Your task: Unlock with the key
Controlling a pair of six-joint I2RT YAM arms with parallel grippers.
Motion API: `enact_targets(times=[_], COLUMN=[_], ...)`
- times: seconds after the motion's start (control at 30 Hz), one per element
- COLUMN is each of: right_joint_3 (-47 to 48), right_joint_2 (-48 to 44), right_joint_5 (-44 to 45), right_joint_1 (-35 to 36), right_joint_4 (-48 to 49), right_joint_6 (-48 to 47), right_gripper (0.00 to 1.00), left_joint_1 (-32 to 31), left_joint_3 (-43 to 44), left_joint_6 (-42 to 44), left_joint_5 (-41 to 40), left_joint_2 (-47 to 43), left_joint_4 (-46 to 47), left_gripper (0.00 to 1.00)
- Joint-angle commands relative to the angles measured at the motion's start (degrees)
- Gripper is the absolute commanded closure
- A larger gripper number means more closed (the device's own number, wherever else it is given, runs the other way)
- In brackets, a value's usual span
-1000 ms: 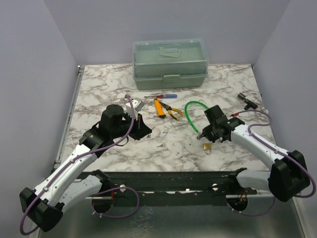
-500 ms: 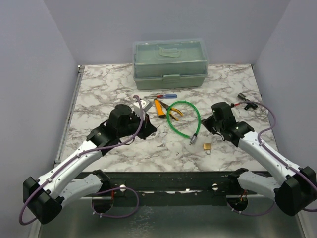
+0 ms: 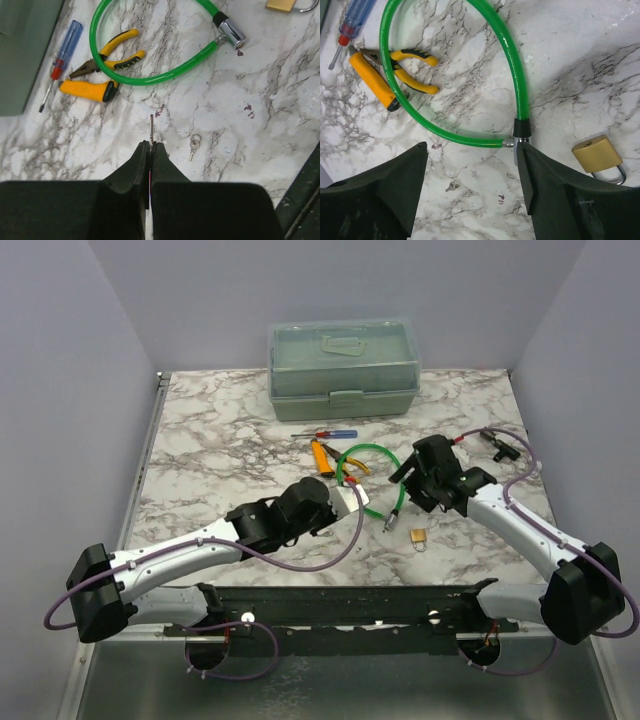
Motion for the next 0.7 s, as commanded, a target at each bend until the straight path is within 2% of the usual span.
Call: enact_targets(times=[0.0, 0.1, 0.17, 0.23, 0.3, 0.43, 0.5, 0.67], right_joint_3=[0.4, 2.3, 2.4, 1.0, -1.3, -3.2, -4.0, -4.2], right_joint_2=[2.0, 4.0, 4.4, 2.7, 0.0, -4.3, -5.6, -5.0], right_joint_5=[-0.9, -2.6, -6.9, -14.5, -20.3, -27.4, -30.2, -29.3], right_joint_1=[0.0, -0.1, 0.0, 0.0, 0.0, 0.0, 0.2, 5.2], right_joint_4=[-4.2, -6.0, -3.7, 2.3, 9.0, 16.7, 20.4, 26.0], right_joint_6=[-0.9, -0.5, -2.8, -6.1, -6.9, -5.8, -3.9, 2.3], right_gripper=[0.22, 0.2, 0.23, 0.29, 0.3, 0.3, 0.35, 0.38], left_joint_1=[-4.5, -6.6, -7.4, -7.8, -7.9, -8.0, -8.0, -8.0], left_joint_3=[-1.4, -3.4, -4.6, -6.6, -9.6, -15.9, -16.9, -16.1], left_joint_6=[14.7, 19.1, 20.4, 21.3, 22.9, 24.7, 23.7, 20.3], left_joint_5=[-11.1, -14.4, -14.5, -13.5, -11.3, -7.4, -6.5, -5.2], left_joint_2=[0.6, 0.1, -1.0, -2.9, -5.5, -10.3, -11.0, -9.7], left_joint_4=[4.1, 7.9, 10.7, 14.3, 18.9, 26.5, 27.5, 27.6], left_gripper=[1.0, 1.0, 1.0, 1.0, 1.0, 1.0, 1.0, 1.0])
